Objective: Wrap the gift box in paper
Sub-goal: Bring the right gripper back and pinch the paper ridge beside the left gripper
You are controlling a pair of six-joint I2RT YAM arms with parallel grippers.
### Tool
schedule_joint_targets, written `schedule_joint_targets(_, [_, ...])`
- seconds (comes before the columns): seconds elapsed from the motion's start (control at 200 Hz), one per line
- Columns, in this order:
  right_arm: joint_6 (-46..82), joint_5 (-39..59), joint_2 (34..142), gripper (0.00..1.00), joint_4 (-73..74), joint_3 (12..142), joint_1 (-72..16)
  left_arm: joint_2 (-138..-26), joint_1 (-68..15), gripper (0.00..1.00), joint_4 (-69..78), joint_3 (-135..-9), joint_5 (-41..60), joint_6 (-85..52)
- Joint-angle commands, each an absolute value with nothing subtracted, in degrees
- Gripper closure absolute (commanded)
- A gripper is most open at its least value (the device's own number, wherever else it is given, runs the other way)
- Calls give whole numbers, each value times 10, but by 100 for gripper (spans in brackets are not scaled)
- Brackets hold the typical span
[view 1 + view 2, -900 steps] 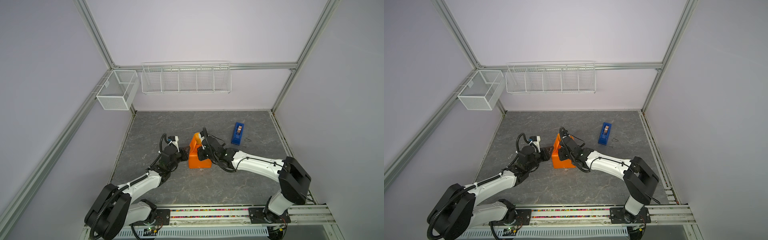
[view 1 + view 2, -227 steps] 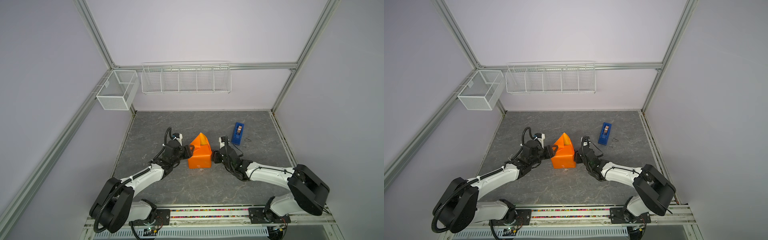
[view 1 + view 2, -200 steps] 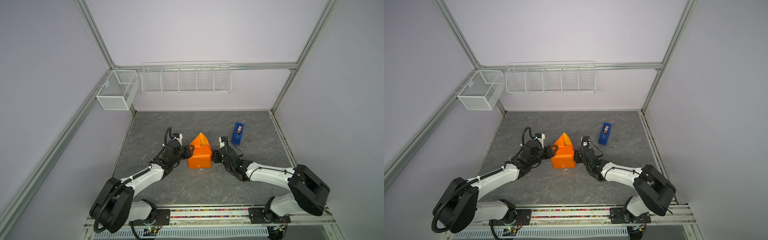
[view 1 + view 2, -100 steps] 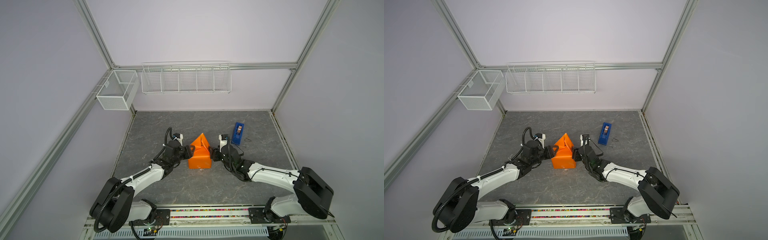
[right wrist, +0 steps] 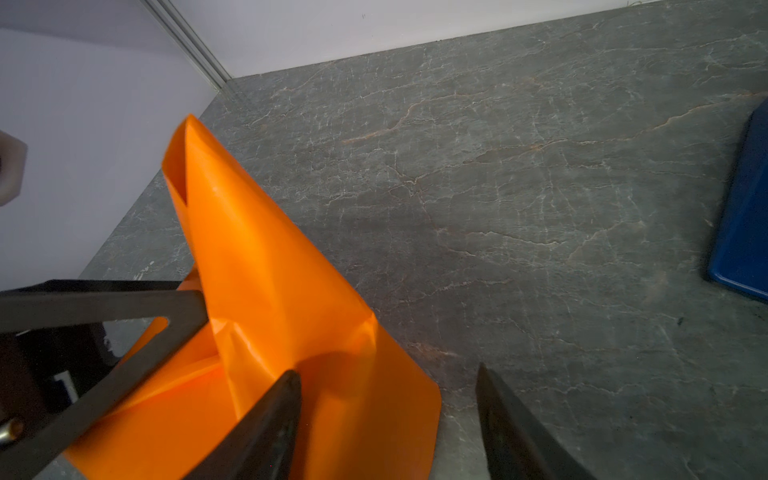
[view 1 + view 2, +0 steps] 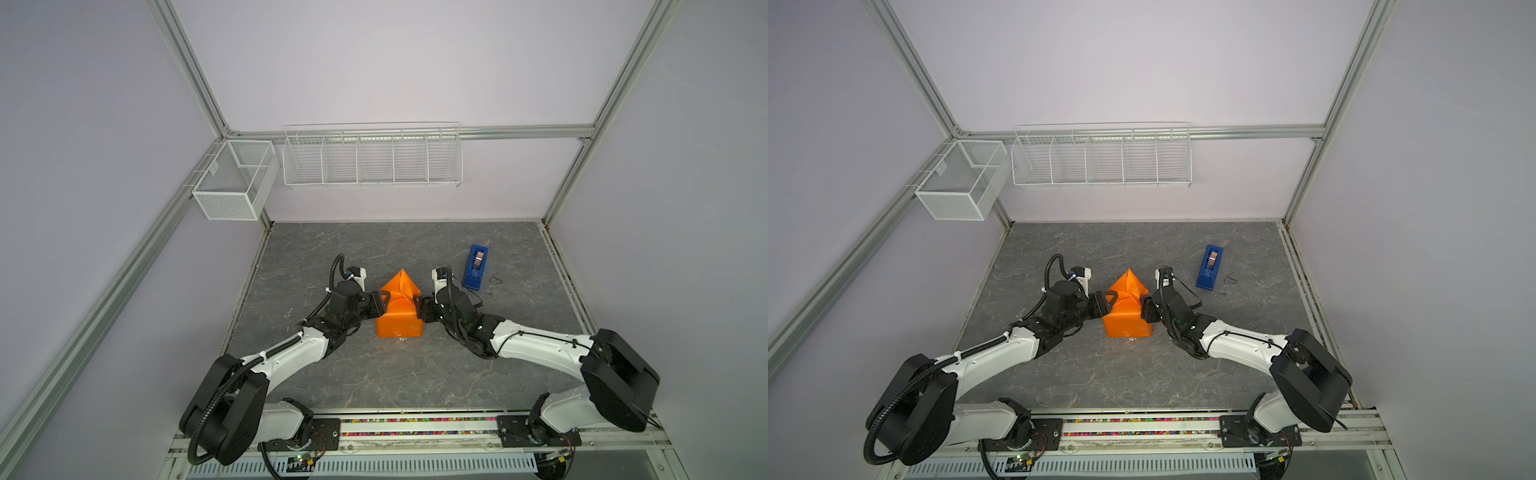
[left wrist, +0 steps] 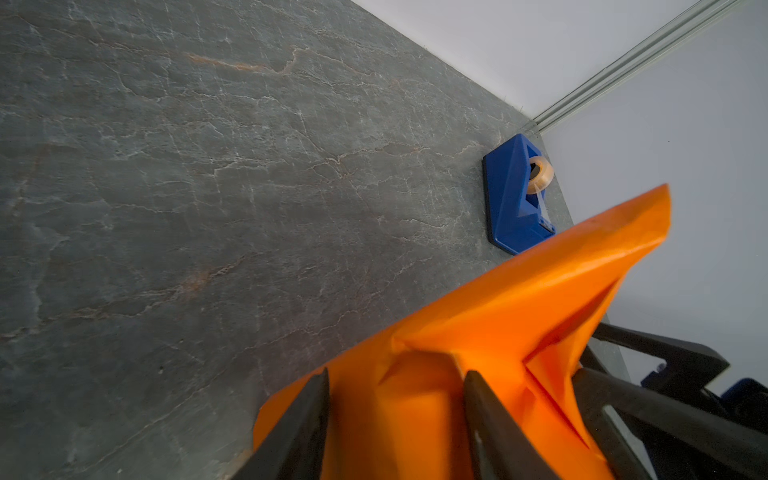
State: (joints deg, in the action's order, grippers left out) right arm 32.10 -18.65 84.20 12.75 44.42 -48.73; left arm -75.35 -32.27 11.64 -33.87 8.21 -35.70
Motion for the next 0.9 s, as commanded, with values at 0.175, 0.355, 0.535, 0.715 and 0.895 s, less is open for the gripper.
schedule_joint_targets(0.175, [289,-104,872,28,27,468,-467,-776,-325,48,5,-327,87,-337])
schedule_joint_targets(0.355, [273,-76,883,22,0,489,-461,-777,-325,48,2,-327,91,-333])
schedule_joint_targets(0.535, [267,-75,898,19,-27,520,-460,-781,-325,48,0,-330,98,-330])
schedule_joint_targets(0.715, [264,-62,906,18,-33,533,-460,-781,-325,48,-2,-331,100,-326])
schedule_joint_targets(0.895, [254,-53,914,17,-44,542,-460,-781,-325,48,-5,-330,102,-325])
